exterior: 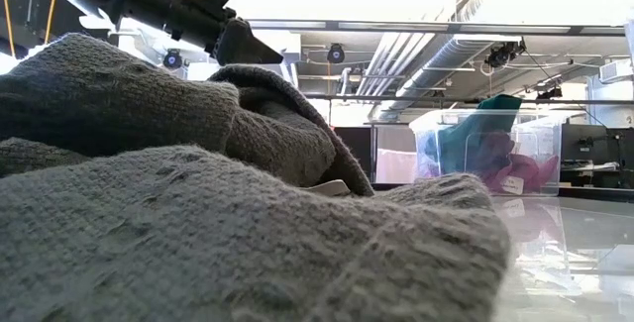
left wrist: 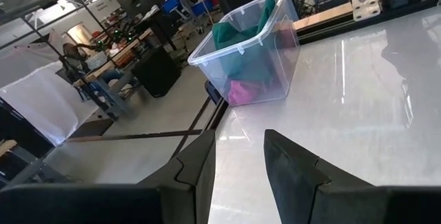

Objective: Sort towels by color in basket
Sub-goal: Put the top black towel into the top transparent bin

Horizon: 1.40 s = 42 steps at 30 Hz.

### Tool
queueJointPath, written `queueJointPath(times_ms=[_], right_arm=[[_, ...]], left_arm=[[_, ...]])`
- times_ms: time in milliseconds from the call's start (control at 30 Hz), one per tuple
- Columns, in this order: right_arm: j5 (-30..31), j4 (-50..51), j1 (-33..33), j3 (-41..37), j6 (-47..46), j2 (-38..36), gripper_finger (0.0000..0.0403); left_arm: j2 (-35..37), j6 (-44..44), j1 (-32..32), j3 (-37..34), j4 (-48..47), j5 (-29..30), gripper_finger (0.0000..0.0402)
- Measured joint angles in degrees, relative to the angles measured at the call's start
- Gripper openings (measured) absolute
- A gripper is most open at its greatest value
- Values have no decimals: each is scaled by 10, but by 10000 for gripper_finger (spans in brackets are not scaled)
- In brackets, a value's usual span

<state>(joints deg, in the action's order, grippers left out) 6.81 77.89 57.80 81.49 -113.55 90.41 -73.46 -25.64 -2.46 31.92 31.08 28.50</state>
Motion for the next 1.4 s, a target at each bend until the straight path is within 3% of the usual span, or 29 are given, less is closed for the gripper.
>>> queueJointPath(times_ms=[167, 333, 500, 633, 733, 833, 967, 1133, 1300, 1400], right_arm=[[139, 90, -10, 75, 49, 0, 0], [264, 121, -69, 73, 178, -1, 2], [277, 79, -175, 24, 350, -1, 36], [276, -82, -283, -36, 572, -1, 90], [241, -290, -369, -99, 773, -1, 136], [151, -544, -451, -175, 950, 0, 176], [35, -787, -537, -243, 1072, 35, 217], [-53, -906, -597, -233, 1150, 122, 258], [-177, -954, -622, -153, 1222, 224, 280], [-220, -958, -627, -97, 1259, 275, 282]], left_arm=[[0, -17, 13, 0, -4, 0, 111], [1, -38, 35, 0, -12, 1, 110], [17, -60, 66, 0, -93, 4, 110], [53, -27, 98, 0, -194, 5, 110], [90, 29, 120, 0, -274, 5, 110], [125, 91, 137, 0, -329, 5, 110], [161, 162, 150, 0, -388, 6, 110], [182, 251, 158, 0, -448, 6, 110], [182, 336, 158, 0, -487, 8, 110], [181, 373, 158, 0, -508, 21, 110]])
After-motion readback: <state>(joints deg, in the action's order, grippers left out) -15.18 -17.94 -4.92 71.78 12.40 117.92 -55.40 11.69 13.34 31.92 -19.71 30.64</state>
